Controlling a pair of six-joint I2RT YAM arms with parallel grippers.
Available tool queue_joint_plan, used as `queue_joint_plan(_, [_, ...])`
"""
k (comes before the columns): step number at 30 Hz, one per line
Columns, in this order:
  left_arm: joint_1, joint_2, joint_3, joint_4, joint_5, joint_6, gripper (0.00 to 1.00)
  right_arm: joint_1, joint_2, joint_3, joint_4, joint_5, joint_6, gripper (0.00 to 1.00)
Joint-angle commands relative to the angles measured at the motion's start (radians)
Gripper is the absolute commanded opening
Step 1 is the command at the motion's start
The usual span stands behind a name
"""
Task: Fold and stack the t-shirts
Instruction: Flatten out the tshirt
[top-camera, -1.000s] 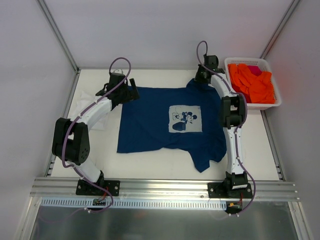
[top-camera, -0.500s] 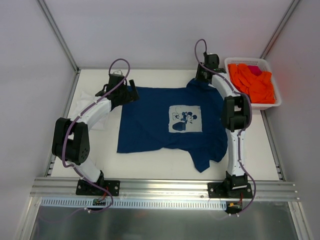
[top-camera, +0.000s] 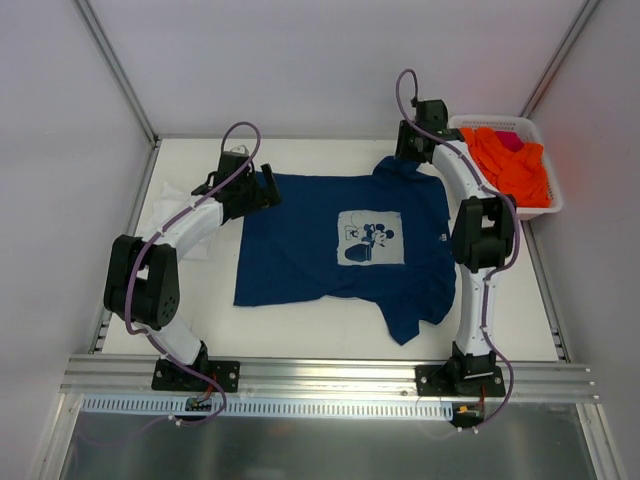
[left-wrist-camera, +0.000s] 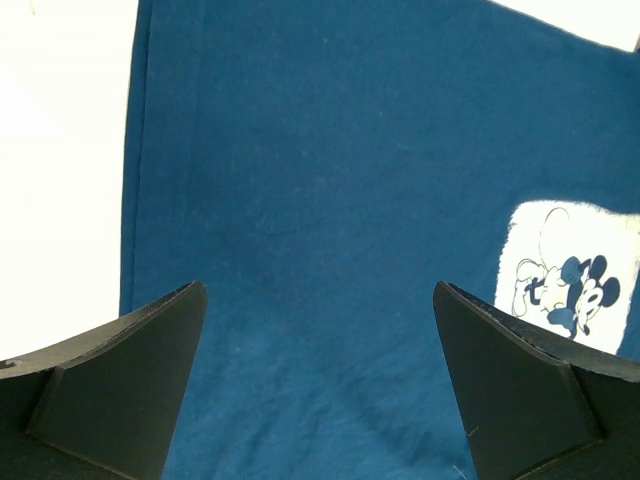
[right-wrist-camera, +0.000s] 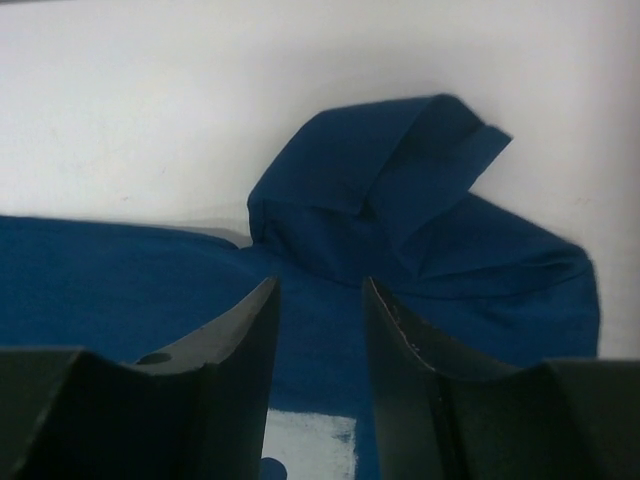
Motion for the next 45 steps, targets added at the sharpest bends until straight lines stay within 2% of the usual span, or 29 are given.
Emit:
queue_joint_plan(1, [0.01,-0.034,-0.019,0.017,0.026,-0.004,0.99,0.013,0.067,0.027,-0.068,-0.067,0.043,0.42])
queue_joint_plan(16, [0.009,-0.033,-0.021,0.024,0.016,0.004,0.99,0.036,0.21,0.176,-0.1,-0.024,0.048,0.42])
queue_joint_plan(28, [0.009,-0.018,-0.01,0.024,0.019,0.007,0.99,0.029,0.263,0.286,-0.108,0.005,0.033,0.43])
queue_joint_plan(41, [0.009,-0.044,-0.041,0.062,-0.008,0.05,0.99,0.029,0.308,0.312,-0.092,0.107,0.022,0.43])
queue_joint_plan(45, [0.015,-0.001,-0.039,0.115,0.044,0.055,0.99,0.027,0.319,0.329,-0.092,0.11,0.024,0.43])
